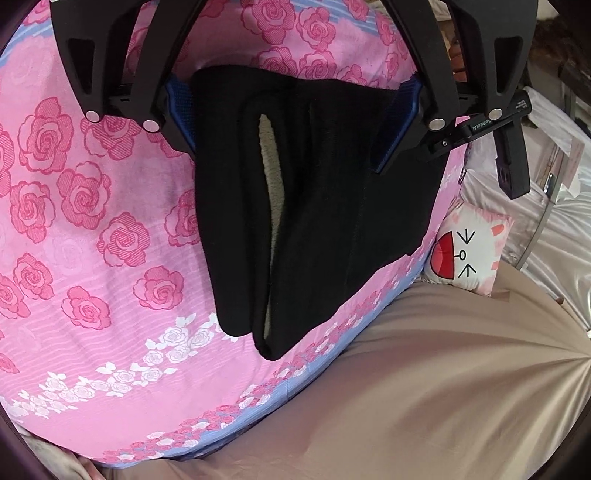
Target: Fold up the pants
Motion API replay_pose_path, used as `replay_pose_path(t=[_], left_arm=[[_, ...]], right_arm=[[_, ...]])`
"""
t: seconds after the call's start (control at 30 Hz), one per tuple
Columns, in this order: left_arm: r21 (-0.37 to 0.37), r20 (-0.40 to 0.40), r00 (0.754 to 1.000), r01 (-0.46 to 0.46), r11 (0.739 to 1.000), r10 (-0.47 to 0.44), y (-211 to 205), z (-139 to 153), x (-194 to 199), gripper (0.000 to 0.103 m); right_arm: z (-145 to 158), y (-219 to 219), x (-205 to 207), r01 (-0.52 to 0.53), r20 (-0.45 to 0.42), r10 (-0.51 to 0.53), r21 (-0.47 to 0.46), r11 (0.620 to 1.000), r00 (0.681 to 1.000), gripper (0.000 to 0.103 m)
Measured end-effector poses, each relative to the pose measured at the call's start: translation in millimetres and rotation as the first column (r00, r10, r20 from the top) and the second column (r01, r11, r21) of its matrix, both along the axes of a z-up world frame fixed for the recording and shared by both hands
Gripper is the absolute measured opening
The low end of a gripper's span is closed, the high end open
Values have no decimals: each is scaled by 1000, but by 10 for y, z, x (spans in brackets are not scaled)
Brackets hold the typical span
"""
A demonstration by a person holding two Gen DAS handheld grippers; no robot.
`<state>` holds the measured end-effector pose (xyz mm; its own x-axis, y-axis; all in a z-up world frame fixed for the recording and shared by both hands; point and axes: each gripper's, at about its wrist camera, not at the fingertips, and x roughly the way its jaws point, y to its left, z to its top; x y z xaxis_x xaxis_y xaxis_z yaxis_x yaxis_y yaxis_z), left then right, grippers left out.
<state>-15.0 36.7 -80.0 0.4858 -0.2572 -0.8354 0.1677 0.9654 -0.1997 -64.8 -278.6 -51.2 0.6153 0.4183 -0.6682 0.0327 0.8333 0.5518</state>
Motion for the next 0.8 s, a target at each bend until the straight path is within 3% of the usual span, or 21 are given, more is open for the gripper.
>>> replay_pose_path(t=[0.27,0.53,0.8], left_arm=[[-15,-11,1000,2,1000,-2,-59,-14,30,98],[-103,-43,999,-12,995,8,-48,-71,58,98],[-86,-22,1000,-9,996,8,-104,-74,47,98]], right_arm=[[3,21,8,6,-2,-6,0,1000,1000,86],[-8,23,1,12,7,-12,-3,1000,1000,86],[-18,-18,1,17,13,-17,6,1000,1000,86]])
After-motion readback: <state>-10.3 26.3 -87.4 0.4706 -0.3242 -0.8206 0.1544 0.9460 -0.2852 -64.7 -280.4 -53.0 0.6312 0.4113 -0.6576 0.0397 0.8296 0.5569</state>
